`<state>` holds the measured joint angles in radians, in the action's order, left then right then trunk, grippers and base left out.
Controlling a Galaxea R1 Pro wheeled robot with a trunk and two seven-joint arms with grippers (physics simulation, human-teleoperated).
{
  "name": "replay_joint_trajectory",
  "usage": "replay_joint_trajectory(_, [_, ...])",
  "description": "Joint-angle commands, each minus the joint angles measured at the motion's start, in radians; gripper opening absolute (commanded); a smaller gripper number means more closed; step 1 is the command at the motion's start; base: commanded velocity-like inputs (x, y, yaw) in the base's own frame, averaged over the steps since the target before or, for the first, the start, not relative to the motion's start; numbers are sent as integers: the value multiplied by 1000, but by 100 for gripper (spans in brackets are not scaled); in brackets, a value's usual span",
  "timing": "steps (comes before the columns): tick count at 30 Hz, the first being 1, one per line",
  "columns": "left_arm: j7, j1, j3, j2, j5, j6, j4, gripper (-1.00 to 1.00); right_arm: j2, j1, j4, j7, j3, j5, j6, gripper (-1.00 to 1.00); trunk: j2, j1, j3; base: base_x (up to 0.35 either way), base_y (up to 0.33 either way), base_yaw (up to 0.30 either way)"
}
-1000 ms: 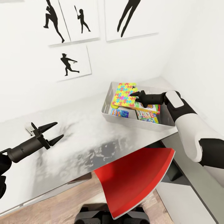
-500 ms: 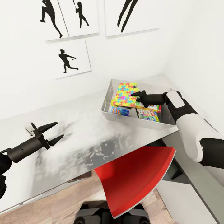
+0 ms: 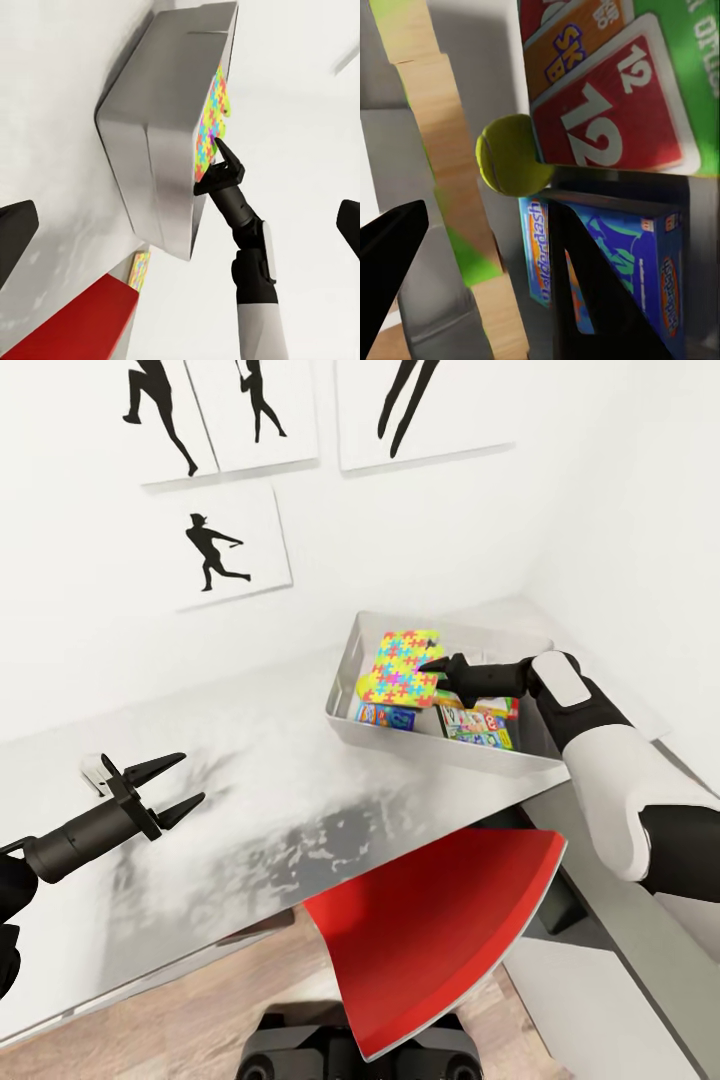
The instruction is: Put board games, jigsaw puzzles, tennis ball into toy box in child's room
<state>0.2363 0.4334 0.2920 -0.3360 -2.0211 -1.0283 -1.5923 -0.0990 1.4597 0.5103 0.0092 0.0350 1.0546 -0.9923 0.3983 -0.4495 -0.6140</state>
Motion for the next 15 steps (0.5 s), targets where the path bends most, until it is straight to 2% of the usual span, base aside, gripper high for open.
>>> replay_joint_trajectory(1, [10, 1, 1, 0, -10, -3, 0, 100, -1, 1, 0, 0, 4, 2, -2, -100, 2, 0, -3, 0, 0, 0])
replay_joint_trajectory(15, [10, 1, 1, 0, -10, -3, 0, 100, 0, -1, 0, -6, 4, 1, -2, -100, 2, 0, -24, 0, 0, 6])
